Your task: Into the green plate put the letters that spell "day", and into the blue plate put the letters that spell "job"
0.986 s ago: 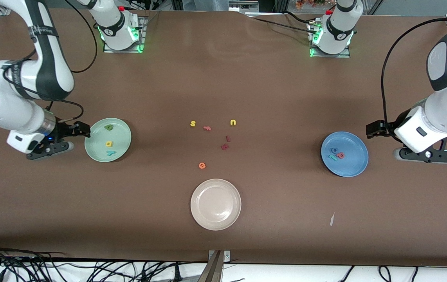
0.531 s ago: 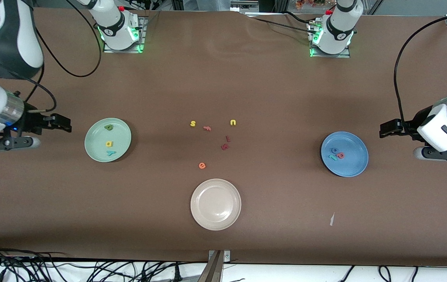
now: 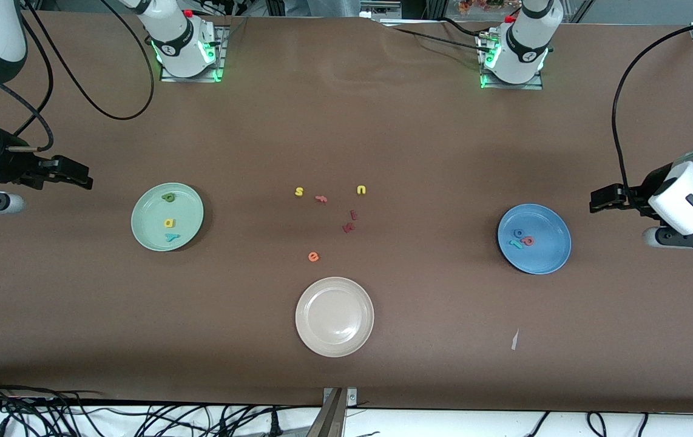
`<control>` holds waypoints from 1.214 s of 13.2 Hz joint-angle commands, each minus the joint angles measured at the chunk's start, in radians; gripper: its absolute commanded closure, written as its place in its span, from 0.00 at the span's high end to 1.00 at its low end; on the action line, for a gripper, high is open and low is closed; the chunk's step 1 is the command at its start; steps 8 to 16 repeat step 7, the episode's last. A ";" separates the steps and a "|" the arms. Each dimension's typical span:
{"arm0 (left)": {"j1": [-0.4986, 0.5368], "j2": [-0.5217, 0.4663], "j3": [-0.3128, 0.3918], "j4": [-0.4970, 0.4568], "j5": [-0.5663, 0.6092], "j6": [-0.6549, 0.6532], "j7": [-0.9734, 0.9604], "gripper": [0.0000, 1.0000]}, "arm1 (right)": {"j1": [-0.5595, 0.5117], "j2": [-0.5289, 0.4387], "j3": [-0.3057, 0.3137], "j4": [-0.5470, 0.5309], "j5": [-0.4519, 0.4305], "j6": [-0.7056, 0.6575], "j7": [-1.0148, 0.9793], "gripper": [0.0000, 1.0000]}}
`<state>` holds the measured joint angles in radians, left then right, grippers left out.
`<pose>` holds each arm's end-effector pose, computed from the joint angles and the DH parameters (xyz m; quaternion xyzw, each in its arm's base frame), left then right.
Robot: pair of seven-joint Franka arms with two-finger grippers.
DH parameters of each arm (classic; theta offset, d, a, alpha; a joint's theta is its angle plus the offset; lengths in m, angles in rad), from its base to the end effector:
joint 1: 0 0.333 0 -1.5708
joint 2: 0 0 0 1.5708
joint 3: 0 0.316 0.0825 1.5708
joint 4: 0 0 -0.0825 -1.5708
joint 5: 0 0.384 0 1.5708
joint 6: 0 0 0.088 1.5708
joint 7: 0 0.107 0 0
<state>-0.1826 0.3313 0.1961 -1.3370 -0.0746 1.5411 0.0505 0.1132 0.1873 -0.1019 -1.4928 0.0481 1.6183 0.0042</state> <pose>0.6436 -0.0191 0.5356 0.9979 -0.0206 -0.0603 0.0072 0.6115 0.0172 0.5566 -0.9994 -0.0023 0.0305 0.0143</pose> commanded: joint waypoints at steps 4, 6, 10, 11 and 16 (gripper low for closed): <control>-0.006 -0.017 0.002 -0.016 -0.008 -0.010 0.015 1.00 | 0.005 0.001 0.002 0.020 0.009 -0.024 0.014 1.00; 0.000 -0.017 0.002 -0.016 -0.008 -0.010 0.016 1.00 | 0.005 0.001 0.002 0.020 0.009 -0.024 0.014 1.00; 0.000 -0.017 0.002 -0.014 -0.008 -0.010 0.016 1.00 | 0.005 0.001 0.002 0.020 0.009 -0.026 0.014 1.00; 0.000 -0.017 0.002 -0.014 -0.008 -0.010 0.016 1.00 | 0.005 0.001 0.002 0.020 0.009 -0.026 0.014 1.00; 0.000 -0.017 0.002 -0.014 -0.008 -0.010 0.016 1.00 | 0.005 0.001 0.002 0.020 0.009 -0.026 0.014 1.00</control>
